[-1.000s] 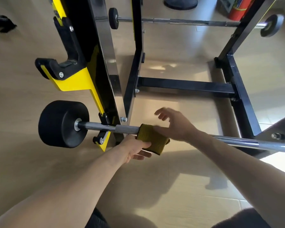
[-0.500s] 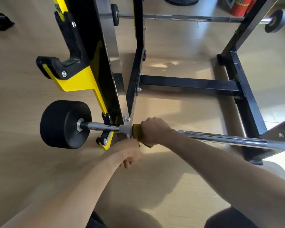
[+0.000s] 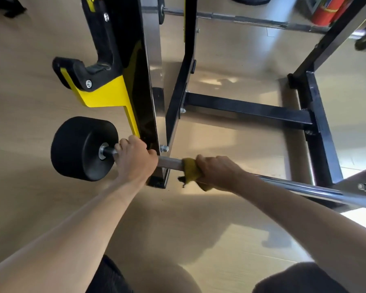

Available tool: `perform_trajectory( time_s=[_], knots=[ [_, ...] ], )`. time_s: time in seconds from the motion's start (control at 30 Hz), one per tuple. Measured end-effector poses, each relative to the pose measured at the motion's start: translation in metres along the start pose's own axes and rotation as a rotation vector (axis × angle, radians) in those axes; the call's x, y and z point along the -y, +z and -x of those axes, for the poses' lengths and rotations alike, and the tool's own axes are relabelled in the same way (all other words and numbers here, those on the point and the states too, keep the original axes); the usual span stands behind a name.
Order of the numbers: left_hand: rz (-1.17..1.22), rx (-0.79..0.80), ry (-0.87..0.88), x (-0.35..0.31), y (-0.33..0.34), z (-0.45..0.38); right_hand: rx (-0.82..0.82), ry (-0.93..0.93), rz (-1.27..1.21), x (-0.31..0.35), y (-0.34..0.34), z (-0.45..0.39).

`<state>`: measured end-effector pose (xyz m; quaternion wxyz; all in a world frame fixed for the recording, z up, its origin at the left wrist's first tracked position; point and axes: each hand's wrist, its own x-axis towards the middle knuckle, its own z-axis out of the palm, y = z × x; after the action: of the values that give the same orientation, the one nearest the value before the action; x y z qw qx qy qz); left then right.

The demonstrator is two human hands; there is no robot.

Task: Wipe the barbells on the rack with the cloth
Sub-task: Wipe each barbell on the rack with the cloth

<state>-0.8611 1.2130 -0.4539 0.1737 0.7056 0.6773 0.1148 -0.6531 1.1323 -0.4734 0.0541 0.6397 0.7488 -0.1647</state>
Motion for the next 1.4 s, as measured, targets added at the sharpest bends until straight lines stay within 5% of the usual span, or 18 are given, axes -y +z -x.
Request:
perform_trajectory(
  time_s=[0.17, 0.37, 0.57, 0.77, 1.07, 1.23, 1.4],
  knots=[
    [0.01, -0.152, 0.017, 0.003, 0.024, 0.004, 0.095, 0.033, 0.121, -0.04, -0.005, 0.039],
    [0.23, -0.278, -0.042, 0.004, 0.026, 0.001, 0.193, -0.002, 0.072, -0.012, -0.016, 0.005],
    [0.172, -0.3, -0.073, -0.001, 0.029, -0.001, 0.03, -0.068, 0.027, 0.054, -0.002, -0.063],
    [0.128, -0.279, 0.009, 0.006, 0.028, -0.001, -0.148, -0.121, 0.027, 0.037, 0.013, -0.039],
    [0.121, -0.25, -0.04, 0.003, 0.026, -0.001, 0.147, -0.023, -0.004, -0.044, -0.015, 0.046],
    [0.147, -0.248, -0.055, 0.001, 0.027, 0.0, 0.216, 0.0, -0.026, 0.0, -0.02, -0.002],
    [0.187, -0.257, -0.104, -0.004, 0.027, -0.002, 0.013, -0.05, 0.023, 0.073, -0.005, -0.065]
  ],
)
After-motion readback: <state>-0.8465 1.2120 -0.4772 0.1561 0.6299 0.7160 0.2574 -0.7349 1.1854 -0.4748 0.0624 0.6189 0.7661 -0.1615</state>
